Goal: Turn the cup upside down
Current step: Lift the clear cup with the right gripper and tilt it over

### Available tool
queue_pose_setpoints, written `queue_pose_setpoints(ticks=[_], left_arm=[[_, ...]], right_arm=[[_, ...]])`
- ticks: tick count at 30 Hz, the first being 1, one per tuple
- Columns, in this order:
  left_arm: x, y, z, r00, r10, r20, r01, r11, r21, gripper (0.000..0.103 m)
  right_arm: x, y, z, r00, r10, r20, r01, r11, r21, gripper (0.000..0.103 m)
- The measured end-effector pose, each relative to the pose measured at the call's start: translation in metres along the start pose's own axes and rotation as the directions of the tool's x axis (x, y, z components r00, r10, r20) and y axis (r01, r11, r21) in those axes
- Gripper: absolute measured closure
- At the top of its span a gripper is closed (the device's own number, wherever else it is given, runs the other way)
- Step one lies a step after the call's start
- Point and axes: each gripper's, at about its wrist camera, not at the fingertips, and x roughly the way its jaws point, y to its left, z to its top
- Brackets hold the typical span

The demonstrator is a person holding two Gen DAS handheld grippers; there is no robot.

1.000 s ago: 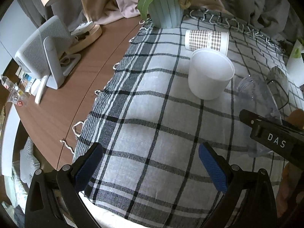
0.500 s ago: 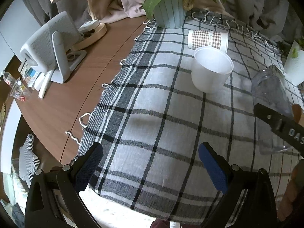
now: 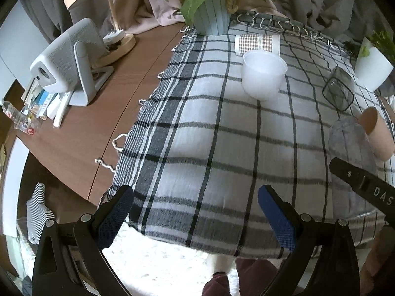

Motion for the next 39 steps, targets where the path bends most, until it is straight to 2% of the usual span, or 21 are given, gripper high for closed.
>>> queue_pose_setpoints(ticks=[5,16,19,25,28,32,36,39], left_arm=[[0.0,0.005,-0.008,1.0,0.006,-0.004,-0.006,1.0,0.006,0.0],[0.001,0.003,-0.013,1.0,-0.002,0.002,0.002,0.999,0.035,0.0],[-0.002,0.003,-0.014,1.0,-0.013,0.011,0.012,0.999,0.039,0.0],[-0.023,0.009,-0.023,0.994,-0.071,0.08,0.068,0.997,0.041,0.0],[-0.037,0.009,-0.027,0.987,-0.109,0.117,0.104,0.993,0.049,0.0],[-0.051,0.0,-0.034,0.976,-0.159,0.146,0.148,0.985,0.084,0.0],[-0.062,-0.017,-0.038,0.968,-0.197,0.158,0.177,0.976,0.129,0.0],[-0.067,-0.037,-0.043,0.957,-0.241,0.163,0.211,0.961,0.18,0.0]], right_arm=[[0.005,0.002,-0.015,1.0,-0.005,-0.013,0.005,1.0,0.011,0.031],[0.015,0.006,-0.017,0.999,-0.033,-0.024,0.034,0.999,0.003,0.031],[0.015,0.006,-0.015,0.999,-0.025,-0.031,0.025,1.0,0.004,0.024],[-0.021,0.009,-0.021,0.996,-0.015,0.083,0.015,1.0,0.001,0.02],[-0.053,0.014,-0.03,0.986,-0.03,0.166,0.032,0.999,-0.014,0.02],[-0.098,0.015,-0.044,0.957,-0.081,0.277,0.091,0.996,-0.024,0.017],[-0.124,0.009,-0.05,0.938,-0.132,0.322,0.142,0.99,-0.008,0.016],[-0.135,-0.005,-0.054,0.933,-0.159,0.323,0.167,0.986,0.001,0.016]])
